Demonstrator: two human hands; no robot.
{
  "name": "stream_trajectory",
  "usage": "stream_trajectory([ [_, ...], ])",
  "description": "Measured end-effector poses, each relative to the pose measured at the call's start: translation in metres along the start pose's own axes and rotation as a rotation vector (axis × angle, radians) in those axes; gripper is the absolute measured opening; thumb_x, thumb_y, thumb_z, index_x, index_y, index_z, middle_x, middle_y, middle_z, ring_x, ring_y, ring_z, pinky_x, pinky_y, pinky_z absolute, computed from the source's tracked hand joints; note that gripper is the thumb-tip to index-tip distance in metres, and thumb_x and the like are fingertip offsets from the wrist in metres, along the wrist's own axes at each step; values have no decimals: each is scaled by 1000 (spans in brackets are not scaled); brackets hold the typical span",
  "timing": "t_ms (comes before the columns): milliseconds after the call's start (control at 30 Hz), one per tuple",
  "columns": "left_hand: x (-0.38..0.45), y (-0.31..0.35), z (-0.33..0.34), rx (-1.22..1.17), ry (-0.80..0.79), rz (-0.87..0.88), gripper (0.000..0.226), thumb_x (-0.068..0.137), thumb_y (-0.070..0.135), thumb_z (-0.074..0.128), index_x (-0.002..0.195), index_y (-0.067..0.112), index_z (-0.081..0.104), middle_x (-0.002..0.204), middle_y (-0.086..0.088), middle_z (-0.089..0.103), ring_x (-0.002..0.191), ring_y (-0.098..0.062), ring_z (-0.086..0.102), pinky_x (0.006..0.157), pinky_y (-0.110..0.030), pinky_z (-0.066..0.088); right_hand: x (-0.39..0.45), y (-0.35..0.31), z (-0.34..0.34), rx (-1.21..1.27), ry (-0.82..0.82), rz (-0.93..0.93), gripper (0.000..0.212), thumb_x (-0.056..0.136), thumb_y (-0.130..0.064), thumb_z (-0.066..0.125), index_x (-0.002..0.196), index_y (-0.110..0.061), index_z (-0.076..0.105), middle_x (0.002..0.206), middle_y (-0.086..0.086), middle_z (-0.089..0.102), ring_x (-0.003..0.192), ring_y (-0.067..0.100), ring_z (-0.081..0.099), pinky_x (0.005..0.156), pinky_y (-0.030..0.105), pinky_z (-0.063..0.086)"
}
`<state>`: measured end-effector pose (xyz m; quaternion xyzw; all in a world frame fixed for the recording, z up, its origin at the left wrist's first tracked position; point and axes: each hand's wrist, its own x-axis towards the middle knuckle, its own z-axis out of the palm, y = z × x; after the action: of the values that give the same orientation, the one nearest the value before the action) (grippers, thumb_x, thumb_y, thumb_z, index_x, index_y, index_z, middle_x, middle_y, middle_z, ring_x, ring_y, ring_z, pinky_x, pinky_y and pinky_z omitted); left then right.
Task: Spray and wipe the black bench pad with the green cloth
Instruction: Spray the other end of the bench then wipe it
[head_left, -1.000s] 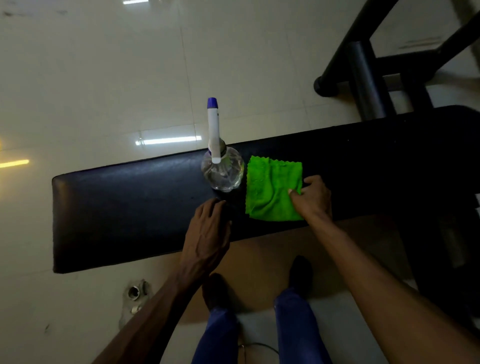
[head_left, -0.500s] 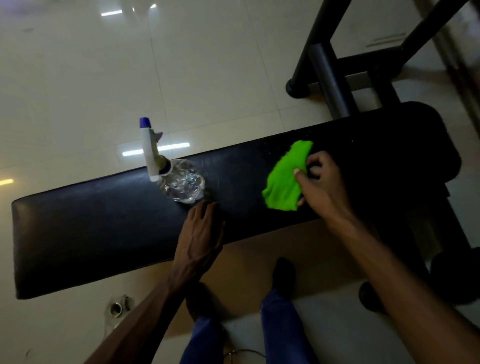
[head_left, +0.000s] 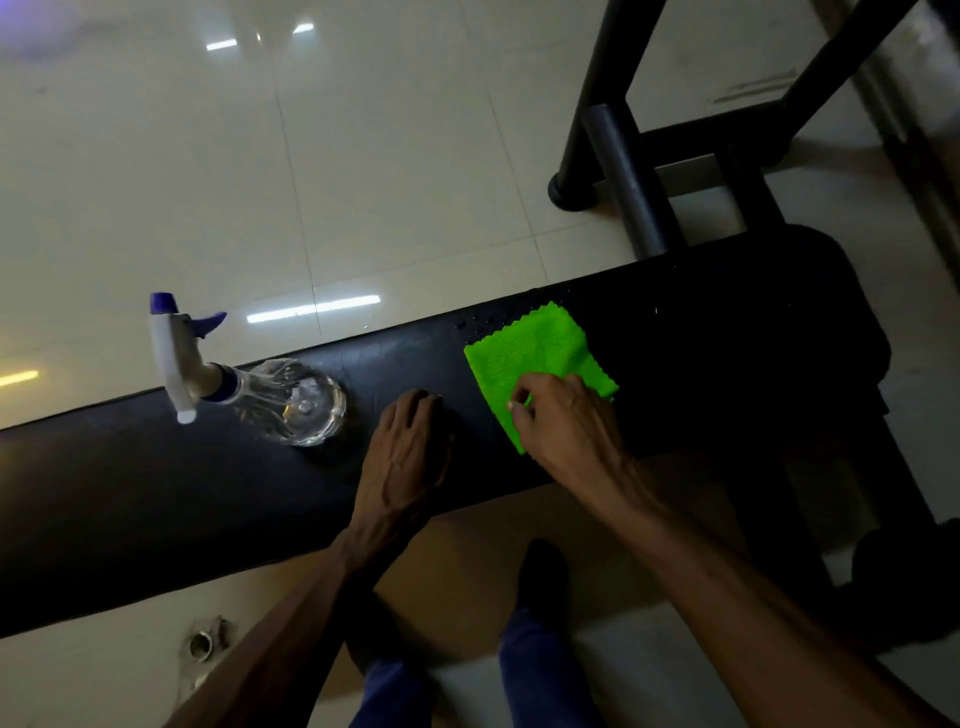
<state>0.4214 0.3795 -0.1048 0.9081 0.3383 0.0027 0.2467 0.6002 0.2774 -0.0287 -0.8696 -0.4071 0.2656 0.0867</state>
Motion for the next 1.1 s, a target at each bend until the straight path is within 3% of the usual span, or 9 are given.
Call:
stream_trajectory([
  [100,11,-6,3,44,14,-16,50,92,35,46,124,-2,57,121,-23,59,102,-45,60,93,-40,40,15,18,5,6,91,-19,16,102,-30,59,109,-20,70,105,12,76,100,38,70,76,44,56],
  [200,21,-11,5,61,35,-16,51,92,36,46,124,-2,57,123,-24,59,104,-45,59,93,-42,39,33,34,15,73,102,-92,33,103,-24,61,130,-7,68,135,18,67,126,37,62,102,46,53],
  [267,31,-11,4,61,77,3,49,93,35,47,126,-2,55,125,-24,58,112,-44,56,98,-45,41,46,41,30,62,88,-170,45,103,-25,62,143,-6,61,156,21,50,148,39,44,122,48,37],
  [367,48,-16,8,86,132,36,49,93,31,49,128,-3,52,130,-26,57,127,-40,44,110,-50,39,61,44,52,-72,51,-256,60,104,-40,52,159,-19,43,173,12,25,162,35,19,130,54,15],
  [500,62,-22,16,90,-13,-71,67,97,43,36,148,0,40,157,-25,36,148,-44,28,121,-59,25,65,46,63,-200,135,-264,68,103,-52,42,165,-28,30,177,4,15,164,29,11,132,55,10],
  [633,59,-26,20,103,7,-55,66,99,42,37,153,4,37,162,-20,29,152,-39,22,122,-57,20,80,49,60,-260,152,-261,69,104,-56,37,166,-28,25,177,3,13,164,27,9,132,55,9],
  [833,57,-39,21,137,111,-37,63,100,42,47,153,10,39,163,-16,30,153,-34,19,125,-49,13,155,12,61,-259,158,-185,65,101,-53,29,159,-28,43,157,12,52,148,37,43,127,59,20],
  [900,56,-40,23,144,127,-38,63,100,41,48,154,10,39,164,-15,30,154,-34,19,125,-48,12,155,-4,72,-272,172,-227,60,104,-50,29,158,-30,45,155,10,55,147,35,45,127,57,21],
  [1100,56,-37,23,109,137,-65,63,100,41,48,154,11,38,165,-14,28,154,-34,18,124,-53,18,110,46,58,-373,130,-474,59,110,-45,30,167,-32,22,176,-1,17,164,23,11,133,52,10],
])
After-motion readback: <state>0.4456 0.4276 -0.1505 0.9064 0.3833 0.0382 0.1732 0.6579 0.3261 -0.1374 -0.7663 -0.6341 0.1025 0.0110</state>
